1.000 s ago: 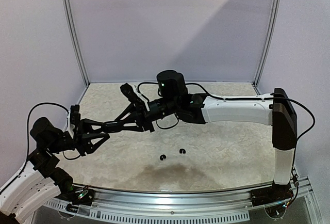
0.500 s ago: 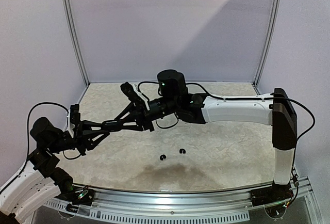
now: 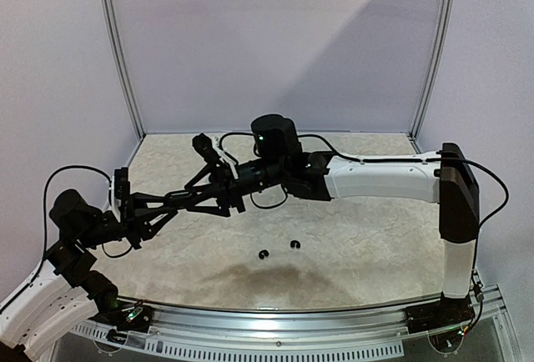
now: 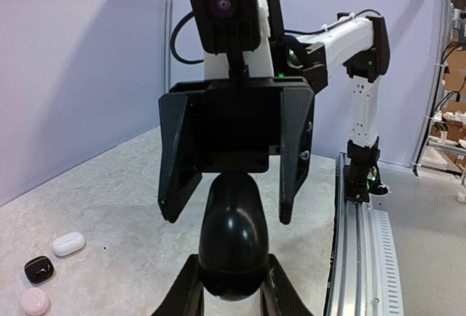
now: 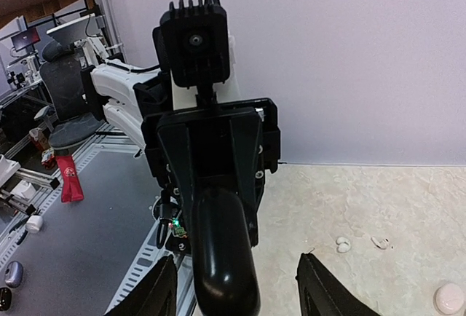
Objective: Insert the wireless bluetooth earbuds into the charging case
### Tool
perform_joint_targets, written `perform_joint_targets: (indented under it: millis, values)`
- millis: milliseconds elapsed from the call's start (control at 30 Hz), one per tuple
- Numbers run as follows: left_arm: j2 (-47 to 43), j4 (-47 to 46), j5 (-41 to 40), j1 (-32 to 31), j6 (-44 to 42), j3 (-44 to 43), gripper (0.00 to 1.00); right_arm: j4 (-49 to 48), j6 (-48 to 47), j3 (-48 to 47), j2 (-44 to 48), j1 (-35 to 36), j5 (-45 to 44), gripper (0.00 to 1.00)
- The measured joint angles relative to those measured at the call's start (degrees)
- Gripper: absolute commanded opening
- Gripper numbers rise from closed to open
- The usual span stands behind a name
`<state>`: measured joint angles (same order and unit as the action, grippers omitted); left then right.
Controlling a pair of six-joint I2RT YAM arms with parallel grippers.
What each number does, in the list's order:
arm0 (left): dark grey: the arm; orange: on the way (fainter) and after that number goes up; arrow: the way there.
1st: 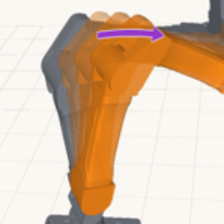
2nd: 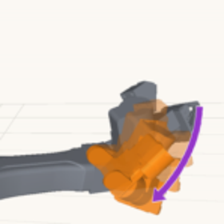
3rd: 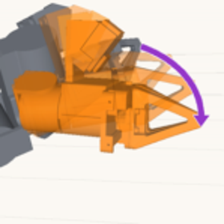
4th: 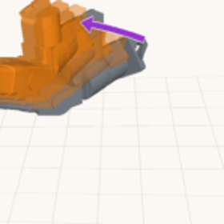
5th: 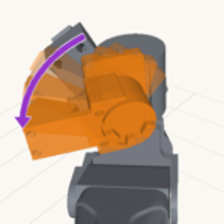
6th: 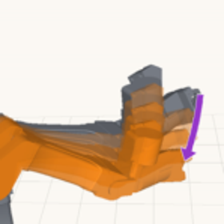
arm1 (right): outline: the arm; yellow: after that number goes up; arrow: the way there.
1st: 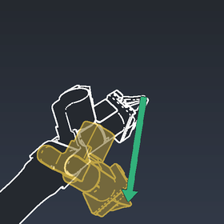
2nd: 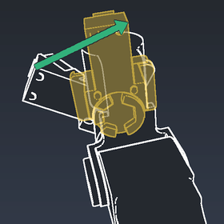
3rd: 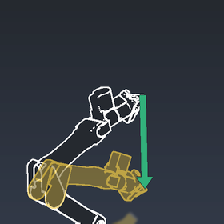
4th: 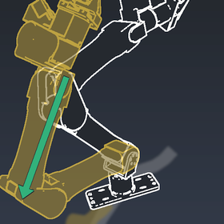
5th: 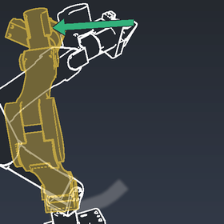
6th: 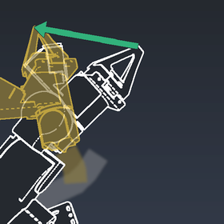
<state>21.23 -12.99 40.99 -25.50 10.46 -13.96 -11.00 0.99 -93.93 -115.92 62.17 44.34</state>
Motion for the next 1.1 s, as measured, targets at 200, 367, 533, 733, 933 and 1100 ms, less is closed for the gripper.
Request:
perform_joint_targets:
  millis: [200,367,533,733,933,1100]
  values:
    - [1.03,4.02,1.05,0.0,-3.52,-1.81,0.0,2.1,-0.57,-2.4,-0.7,0.17,-0.98,0.67]
    - [2.23,6.01,2.32,-0.11,-8.46,-4.0,0.0,4.74,-2.91,-2.67,-0.7,0.17,-2.47,0.68]
    - [3.06,6.86,3.15,-0.15,-10.71,-3.98,0.0,7.02,-4.5,-2.82,-0.7,0.2,-3.52,0.59]
    - [3.19,8.55,3.43,-0.22,-15.15,-4.0,0.0,11.61,-6.27,-4.81,-0.7,0.46,-4.07,0.53]
    - [3.17,10.99,3.43,-0.24,-19.93,-4.0,0.0,14.53,-7.32,-5.99,-0.7,0.74,-5.14,0.5]
    - [3.17,11.69,3.45,-0.26,-21.09,-4.0,0.0,15.37,-7.52,-5.99,-0.7,0.79,-5.44,0.49]
